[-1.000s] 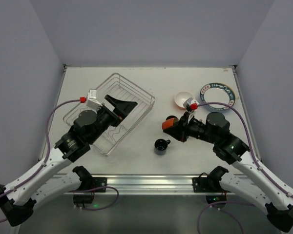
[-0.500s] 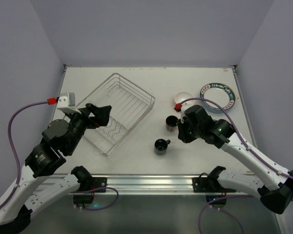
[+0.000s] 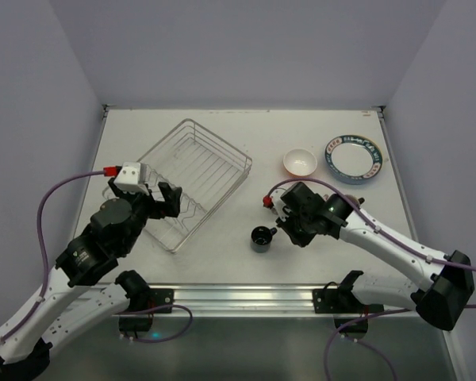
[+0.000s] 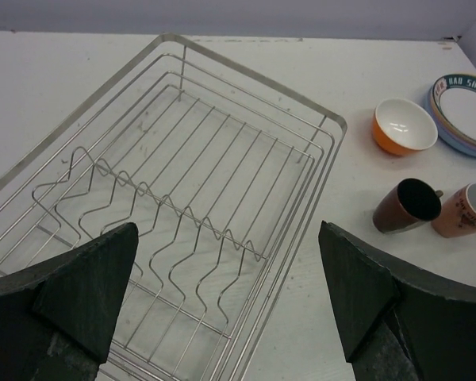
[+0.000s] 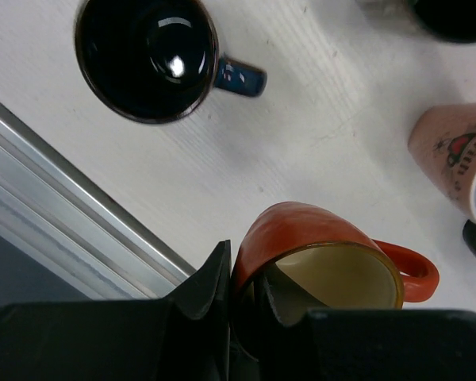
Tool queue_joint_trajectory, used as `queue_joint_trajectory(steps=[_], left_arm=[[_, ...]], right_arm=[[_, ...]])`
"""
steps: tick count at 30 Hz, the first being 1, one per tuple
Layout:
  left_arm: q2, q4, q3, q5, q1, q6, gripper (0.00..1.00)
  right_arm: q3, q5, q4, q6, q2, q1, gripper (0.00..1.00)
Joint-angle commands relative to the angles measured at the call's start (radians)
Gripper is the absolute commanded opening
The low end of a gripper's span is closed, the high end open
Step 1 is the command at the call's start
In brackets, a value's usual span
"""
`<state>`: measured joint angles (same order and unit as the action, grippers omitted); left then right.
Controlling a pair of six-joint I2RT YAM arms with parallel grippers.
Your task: Unload the mixed dishes from the dish rack
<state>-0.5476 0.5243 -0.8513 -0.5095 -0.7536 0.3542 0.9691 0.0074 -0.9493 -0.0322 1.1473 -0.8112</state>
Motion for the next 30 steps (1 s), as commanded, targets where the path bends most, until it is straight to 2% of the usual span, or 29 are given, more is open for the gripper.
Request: queue_joint_trajectory(steps=[1,5,13,19,24,26,30], left_arm=[[0.012,-0.036,0.023,-0.017,0.003,-0.057,1.0],[0.014,-0.053,0.034,0.003,0.005,-0.064,1.0],[0.014,-0.049,0.037,-0.006,0.005,-0.077,1.0],[0.021,-0.064,0.046,0.002,0.005,-0.08,1.0],[0.023,-0.066,0.051,0.025,0.005,-0.081,1.0],[0.028,-0.064,0.052,0.023,0.005,-0.081,1.0],[0.04,-0.066,0.054,0.023,0.005,-0.083,1.0]], right_arm=[[-0.049,0.026,-0.054,-0.051,-0.015,0.001,0.0],[-0.052,0.016,-0.057,-0.058,-0.037,0.001,0.0],[-0.056,0.06,-0.04,-0.115,0.109,0.009,0.0],[-0.082,-0.001,0.015,-0.23,0.074,0.024,0.0],[-0.171,-0.105,0.161,-0.31,0.008,0.055,0.0],[-0.184,-0.06,0.178,-0.301,0.015,0.055,0.0],[-0.184,-0.067,0.194,-0.304,0.064,0.073,0.0]])
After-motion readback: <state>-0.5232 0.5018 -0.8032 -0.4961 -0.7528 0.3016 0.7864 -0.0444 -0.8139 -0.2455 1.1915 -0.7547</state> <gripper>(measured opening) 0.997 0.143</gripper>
